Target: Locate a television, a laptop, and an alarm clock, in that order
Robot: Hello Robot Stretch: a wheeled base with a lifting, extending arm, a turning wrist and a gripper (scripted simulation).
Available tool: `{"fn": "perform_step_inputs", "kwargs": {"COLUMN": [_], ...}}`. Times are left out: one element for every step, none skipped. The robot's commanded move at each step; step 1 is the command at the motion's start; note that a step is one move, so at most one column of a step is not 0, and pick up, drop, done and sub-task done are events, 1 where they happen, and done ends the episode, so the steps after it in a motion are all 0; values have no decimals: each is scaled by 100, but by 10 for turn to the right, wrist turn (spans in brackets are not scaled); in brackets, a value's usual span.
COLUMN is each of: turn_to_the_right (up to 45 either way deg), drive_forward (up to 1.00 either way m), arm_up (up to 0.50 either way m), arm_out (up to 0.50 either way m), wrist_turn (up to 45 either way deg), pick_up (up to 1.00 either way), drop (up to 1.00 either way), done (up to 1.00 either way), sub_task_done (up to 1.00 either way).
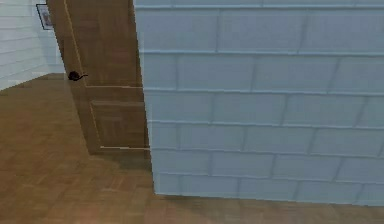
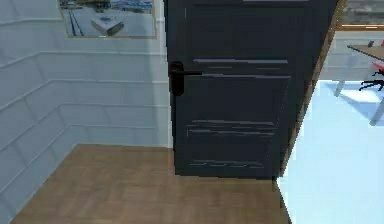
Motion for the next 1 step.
{"fn": "perform_step_inputs", "kwargs": {"turn_to_the_right": [0], "drive_forward": [35], "arm_up": [0], "arm_out": [0], "wrist_turn": [0], "pick_up": [0], "drop": [0], "done": [0], "sub_task_done": [0]}}
